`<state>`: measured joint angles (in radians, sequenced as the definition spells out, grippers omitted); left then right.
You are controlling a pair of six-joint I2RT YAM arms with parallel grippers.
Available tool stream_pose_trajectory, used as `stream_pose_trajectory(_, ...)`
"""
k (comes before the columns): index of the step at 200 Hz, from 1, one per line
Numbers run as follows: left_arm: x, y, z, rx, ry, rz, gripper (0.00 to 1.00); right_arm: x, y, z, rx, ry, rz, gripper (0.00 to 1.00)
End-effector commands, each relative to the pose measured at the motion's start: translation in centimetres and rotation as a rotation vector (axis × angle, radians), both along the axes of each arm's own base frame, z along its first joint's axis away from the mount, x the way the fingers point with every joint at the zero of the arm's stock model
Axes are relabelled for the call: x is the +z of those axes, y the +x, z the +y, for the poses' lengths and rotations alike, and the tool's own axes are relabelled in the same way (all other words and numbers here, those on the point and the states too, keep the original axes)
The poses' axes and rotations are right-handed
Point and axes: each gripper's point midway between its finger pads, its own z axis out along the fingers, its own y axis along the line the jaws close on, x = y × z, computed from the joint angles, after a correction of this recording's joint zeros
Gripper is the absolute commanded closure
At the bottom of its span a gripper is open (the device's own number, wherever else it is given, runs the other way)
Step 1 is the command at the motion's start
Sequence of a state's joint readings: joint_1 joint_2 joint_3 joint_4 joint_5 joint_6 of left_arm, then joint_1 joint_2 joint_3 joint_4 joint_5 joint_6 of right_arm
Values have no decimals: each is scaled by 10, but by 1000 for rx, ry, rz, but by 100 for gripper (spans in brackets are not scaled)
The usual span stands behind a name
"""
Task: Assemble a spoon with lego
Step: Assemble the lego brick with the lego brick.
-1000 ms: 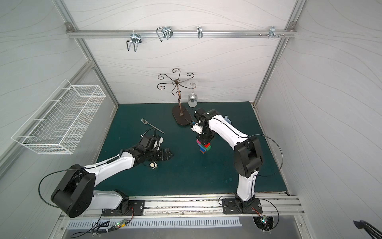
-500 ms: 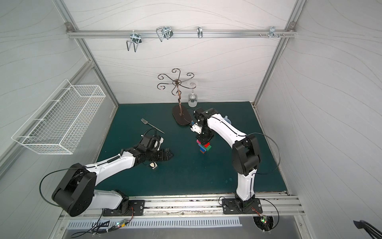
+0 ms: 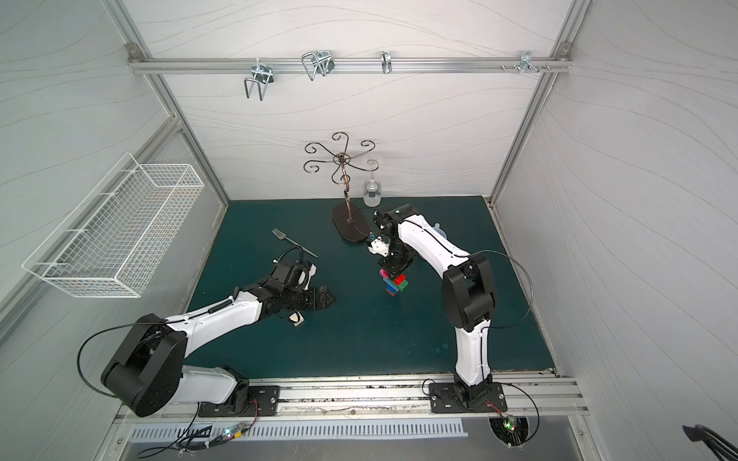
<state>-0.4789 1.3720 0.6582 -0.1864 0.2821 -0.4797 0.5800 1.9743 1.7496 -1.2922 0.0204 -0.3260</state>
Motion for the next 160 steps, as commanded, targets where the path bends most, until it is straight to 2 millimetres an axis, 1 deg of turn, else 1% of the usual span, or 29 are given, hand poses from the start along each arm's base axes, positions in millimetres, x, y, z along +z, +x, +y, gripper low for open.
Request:
stream_pose_trajectory(1, 9, 10, -3, -12, 16, -32, 4, -58, -23, -6, 12, -84, 183, 82)
stream_pose_trajectory(18, 9, 10, -2, -10, 22, -37, 4, -51, -21, 0, 23, -66, 155, 81)
stream_pose_trajectory(41, 8, 9, -2, -2, 19, -27, 4, -44, -20, 3, 42, -62, 128, 77)
stream_pose_trajectory(70, 10, 8, 0, 3, 24, -30, 4, -33, -16, 5, 40, -47, 93, 65)
stream_pose_trajectory(107, 13, 8, 0, 6, 27, -30, 4, -18, -11, 8, 34, -23, 48, 55)
stream_pose_trajectory(137, 15, 7, 1, 10, 33, -29, 4, -12, -8, 9, 30, -16, 28, 45)
stream_pose_trajectory(160, 16, 4, 8, 24, 62, -19, 4, -11, -6, 9, 25, -15, 23, 39)
